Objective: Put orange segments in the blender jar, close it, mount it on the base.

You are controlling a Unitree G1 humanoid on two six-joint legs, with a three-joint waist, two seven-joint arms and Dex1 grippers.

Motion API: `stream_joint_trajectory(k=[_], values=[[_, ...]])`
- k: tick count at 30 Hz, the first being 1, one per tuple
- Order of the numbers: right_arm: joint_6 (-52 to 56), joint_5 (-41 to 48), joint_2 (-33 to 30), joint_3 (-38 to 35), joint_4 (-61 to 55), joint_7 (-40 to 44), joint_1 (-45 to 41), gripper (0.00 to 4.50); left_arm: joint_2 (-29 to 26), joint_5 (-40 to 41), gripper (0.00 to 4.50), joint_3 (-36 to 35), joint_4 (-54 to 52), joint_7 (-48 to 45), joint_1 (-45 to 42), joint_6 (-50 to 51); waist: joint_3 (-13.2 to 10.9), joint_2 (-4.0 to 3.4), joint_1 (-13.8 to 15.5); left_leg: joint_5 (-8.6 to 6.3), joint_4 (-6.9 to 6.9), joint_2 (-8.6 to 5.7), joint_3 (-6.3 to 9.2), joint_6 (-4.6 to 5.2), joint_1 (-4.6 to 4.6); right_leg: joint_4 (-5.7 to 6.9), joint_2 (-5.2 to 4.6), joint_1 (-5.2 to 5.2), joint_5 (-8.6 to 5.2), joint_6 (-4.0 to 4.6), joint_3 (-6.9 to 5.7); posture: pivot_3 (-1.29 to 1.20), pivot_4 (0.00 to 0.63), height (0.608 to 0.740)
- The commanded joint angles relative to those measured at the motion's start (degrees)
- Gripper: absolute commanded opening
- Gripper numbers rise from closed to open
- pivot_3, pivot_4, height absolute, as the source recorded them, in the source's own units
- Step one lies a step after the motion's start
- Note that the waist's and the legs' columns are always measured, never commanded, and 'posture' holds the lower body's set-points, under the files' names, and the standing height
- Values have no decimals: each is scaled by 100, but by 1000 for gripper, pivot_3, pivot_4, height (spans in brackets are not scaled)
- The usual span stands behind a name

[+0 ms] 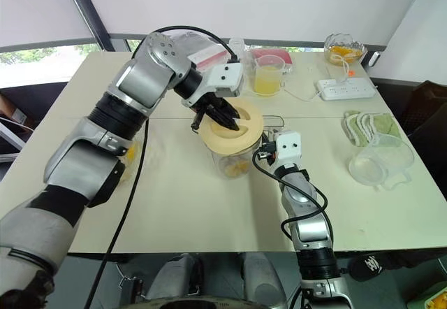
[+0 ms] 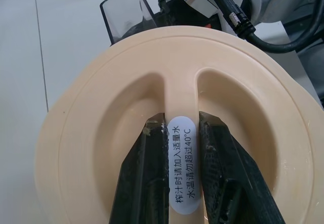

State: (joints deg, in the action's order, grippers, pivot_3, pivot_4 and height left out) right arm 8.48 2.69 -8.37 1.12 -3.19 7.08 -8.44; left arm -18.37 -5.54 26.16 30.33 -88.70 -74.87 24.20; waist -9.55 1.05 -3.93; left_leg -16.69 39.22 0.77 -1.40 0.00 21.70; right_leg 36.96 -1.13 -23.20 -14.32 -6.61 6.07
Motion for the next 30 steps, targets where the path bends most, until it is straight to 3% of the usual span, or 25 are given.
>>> stream_joint_trajectory(k=[1,20,30], values=[[215,-113,-130,-54,70,17,252,920,-37,-192,242,189,-28,257,238,370,1,0,0,0,-1,1,0,0,-7,-2,-1,8,-2,1,0,0,150,740],[293,15,-381,-268,204,89,63,920,620,-387,242,496,-250,1473,521,2107,51,-23,128,-2,-6,-7,3,1,-30,-90,-42,81,-16,2,-4,0,150,740],[659,11,-466,-125,-249,167,11,920,503,-400,242,394,-313,1882,711,2667,101,-21,141,-5,-8,-11,12,1,-34,-101,-54,85,-23,-6,-4,0,150,740]])
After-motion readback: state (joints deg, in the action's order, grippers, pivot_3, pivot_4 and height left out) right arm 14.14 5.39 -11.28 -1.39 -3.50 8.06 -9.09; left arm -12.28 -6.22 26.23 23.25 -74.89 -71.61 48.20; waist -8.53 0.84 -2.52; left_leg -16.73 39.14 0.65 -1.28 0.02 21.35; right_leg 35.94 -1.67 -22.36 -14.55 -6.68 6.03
